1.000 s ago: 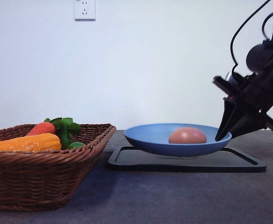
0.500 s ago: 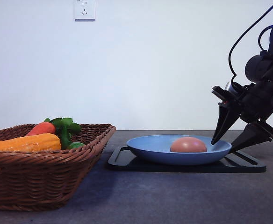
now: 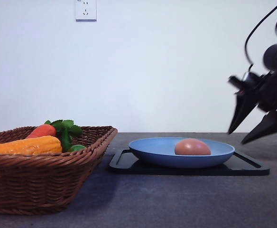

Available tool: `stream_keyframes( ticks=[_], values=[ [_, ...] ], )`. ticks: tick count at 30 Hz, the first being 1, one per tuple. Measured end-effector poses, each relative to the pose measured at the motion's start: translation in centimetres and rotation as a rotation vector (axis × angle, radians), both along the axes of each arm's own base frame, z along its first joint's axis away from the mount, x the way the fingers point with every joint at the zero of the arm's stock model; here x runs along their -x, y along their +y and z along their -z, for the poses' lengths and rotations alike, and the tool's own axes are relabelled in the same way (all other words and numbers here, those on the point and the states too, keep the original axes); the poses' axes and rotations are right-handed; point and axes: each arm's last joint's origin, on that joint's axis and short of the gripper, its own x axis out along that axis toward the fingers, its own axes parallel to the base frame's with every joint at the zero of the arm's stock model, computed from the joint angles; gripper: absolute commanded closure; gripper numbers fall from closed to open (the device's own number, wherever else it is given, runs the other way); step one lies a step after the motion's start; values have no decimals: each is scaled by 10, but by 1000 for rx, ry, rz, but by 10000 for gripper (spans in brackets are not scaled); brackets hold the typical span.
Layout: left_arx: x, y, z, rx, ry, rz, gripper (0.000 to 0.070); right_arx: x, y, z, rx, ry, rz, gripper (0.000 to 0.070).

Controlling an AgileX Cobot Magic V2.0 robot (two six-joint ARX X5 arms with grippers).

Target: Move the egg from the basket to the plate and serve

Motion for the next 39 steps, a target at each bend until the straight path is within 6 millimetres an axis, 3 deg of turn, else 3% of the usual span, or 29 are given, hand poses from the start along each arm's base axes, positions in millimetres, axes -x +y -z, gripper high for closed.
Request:
stream_keyframes(
  ticks=[2,9,15,18,22,28,36,39],
  values=[
    [-7,-3,3,-26,-9,1,700,6,-3,-12,26,-30,-5,700],
    [-55,-5,22,-87,-2,-117,700,35,3,-58,185,-111,-13,700],
    [-106,38,46,-27,-8,-422,700,70,31,-101,321,-284,-48,700],
    [-115,67,61,5,-24,-558,700,94,45,-115,398,-365,-75,700],
    [-107,97,78,78,-78,-684,700,121,58,-126,472,-522,-68,700],
    [-73,112,110,209,-178,-735,700,162,65,-126,469,-793,-30,700],
    [-23,123,153,383,-265,-774,700,202,60,-65,476,-954,57,700],
    [-11,126,159,402,-262,-782,700,209,57,-50,446,-1008,90,700]
  ],
)
